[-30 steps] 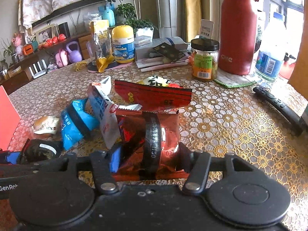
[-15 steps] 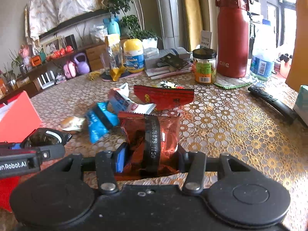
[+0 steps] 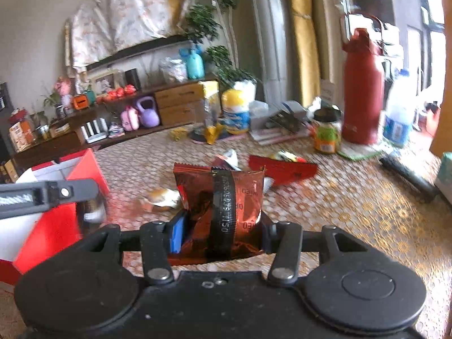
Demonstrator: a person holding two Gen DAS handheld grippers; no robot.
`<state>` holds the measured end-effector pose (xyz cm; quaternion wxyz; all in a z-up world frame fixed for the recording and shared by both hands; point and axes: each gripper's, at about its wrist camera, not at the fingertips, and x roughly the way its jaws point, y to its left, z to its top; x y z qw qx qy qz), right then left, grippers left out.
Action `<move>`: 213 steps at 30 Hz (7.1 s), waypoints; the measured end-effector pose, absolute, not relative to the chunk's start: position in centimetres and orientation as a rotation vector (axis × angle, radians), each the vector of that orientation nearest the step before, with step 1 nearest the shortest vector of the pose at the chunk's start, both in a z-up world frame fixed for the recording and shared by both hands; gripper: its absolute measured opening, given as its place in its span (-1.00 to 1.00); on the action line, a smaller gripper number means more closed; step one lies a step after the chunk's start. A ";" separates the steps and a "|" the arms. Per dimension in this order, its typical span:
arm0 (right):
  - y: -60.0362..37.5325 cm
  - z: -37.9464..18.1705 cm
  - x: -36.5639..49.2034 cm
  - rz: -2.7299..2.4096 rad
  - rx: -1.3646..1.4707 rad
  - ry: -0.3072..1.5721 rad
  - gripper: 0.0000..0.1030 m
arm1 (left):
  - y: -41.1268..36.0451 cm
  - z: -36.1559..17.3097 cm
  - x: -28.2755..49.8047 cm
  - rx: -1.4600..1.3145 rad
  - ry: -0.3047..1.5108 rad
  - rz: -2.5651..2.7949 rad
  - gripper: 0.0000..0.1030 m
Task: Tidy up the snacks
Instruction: 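Carry the red chips bag and black packet with both tools over the white box, then open the right tool to drop the red bag while the left tool drops the black packet, then move both open tools from the box back over the remaining snacks, then grasp the cream round pastry packet with the left tool while the right tool grasps the red-and-yellow chips bag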
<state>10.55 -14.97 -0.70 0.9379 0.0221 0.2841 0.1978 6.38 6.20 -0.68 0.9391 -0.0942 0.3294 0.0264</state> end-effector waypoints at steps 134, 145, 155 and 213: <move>-1.3 2.3 4.0 0.718 -0.209 0.552 0.30 | 16.7 2.3 -3.4 -0.176 0.592 0.311 0.66; -7.2 1.1 5.3 0.587 -0.114 0.568 0.37 | 11.7 3.1 -1.3 -0.147 0.551 0.168 0.73; -12.5 -0.7 7.5 0.454 -0.055 0.600 0.42 | 6.7 2.5 1.9 -0.090 0.580 0.060 0.74; -17.2 -4.3 26.8 0.312 -0.083 0.619 0.75 | 3.9 -8.7 21.2 0.006 0.850 0.113 0.13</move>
